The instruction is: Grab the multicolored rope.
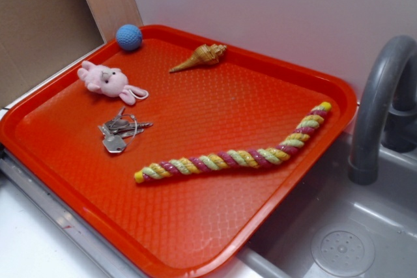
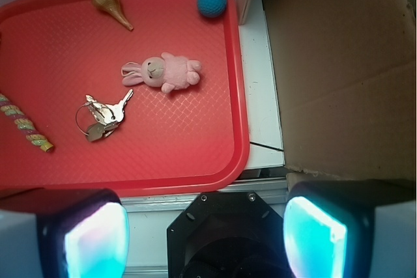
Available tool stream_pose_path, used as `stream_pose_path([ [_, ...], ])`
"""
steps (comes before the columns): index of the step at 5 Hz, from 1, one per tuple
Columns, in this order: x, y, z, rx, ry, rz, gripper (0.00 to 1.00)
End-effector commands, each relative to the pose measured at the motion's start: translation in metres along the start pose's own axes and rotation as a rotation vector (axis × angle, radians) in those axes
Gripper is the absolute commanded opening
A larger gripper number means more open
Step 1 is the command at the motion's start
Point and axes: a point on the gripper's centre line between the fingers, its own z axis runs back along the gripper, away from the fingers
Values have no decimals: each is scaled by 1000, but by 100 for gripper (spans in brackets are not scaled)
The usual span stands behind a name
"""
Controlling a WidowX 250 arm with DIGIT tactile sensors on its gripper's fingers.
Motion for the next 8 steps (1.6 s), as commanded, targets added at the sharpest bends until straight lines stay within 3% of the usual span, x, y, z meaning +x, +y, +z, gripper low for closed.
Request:
stream_pose_path([
  [1, 0, 0, 0, 0, 0, 0, 100],
  [2, 16, -29, -4, 31, -115, -110, 100],
  [4, 32, -99, -29, 31, -161, -405, 100],
  [6, 43, -200, -68, -63, -143, -719, 100],
  [7, 35, -237, -99, -78, -83, -806, 100],
  [8, 29, -255, -126, -68, -25, -847, 100],
])
